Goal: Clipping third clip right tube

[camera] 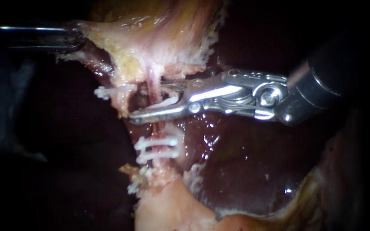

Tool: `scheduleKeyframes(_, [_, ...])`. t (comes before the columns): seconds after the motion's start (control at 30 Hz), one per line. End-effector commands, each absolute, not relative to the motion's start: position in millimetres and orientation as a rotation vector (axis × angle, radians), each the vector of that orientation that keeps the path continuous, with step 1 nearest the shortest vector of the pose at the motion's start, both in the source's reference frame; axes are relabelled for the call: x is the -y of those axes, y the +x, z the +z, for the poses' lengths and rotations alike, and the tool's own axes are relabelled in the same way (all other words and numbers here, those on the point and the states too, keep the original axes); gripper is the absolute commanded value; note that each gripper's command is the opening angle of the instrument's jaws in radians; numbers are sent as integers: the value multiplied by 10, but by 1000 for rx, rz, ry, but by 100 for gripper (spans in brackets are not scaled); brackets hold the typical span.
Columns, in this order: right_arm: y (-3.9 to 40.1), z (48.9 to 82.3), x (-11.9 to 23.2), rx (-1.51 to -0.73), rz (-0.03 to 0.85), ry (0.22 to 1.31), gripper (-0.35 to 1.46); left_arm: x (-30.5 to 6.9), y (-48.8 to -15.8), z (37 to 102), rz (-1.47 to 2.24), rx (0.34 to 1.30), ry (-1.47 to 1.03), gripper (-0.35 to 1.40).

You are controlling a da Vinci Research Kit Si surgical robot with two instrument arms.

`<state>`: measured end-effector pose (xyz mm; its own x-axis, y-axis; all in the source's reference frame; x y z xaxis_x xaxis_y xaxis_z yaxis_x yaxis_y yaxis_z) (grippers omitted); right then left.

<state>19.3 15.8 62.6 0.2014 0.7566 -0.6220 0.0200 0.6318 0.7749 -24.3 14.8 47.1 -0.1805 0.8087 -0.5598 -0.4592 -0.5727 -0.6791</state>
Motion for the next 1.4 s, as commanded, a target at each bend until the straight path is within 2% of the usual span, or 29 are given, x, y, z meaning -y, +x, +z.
scheduleKeyframes(0.03, [194,623,-158,-1288,587,764,50,-148,-243,471,1866,456,-1197,-35])
scheduleKeyframes(0.47, [192,567,-151,-1408,527,908,45,-148,-242,471,1867,457,-1198,-35])
scheduleKeyframes(0.7, [192,555,-155,-1415,528,915,40,-148,-242,471,1867,457,-1198,-35])
scheduleKeyframes(1.1, [180,563,-161,-1407,553,897,1,-148,-242,471,1867,457,-1198,-35])
scheduleKeyframes(1.23, [179,565,-161,-1380,549,892,-15,-148,-242,471,1867,457,-1198,-35])
scheduleKeyframes(1.4, [178,567,-161,-1346,590,922,-35,-148,-242,471,1867,456,-1198,-35])
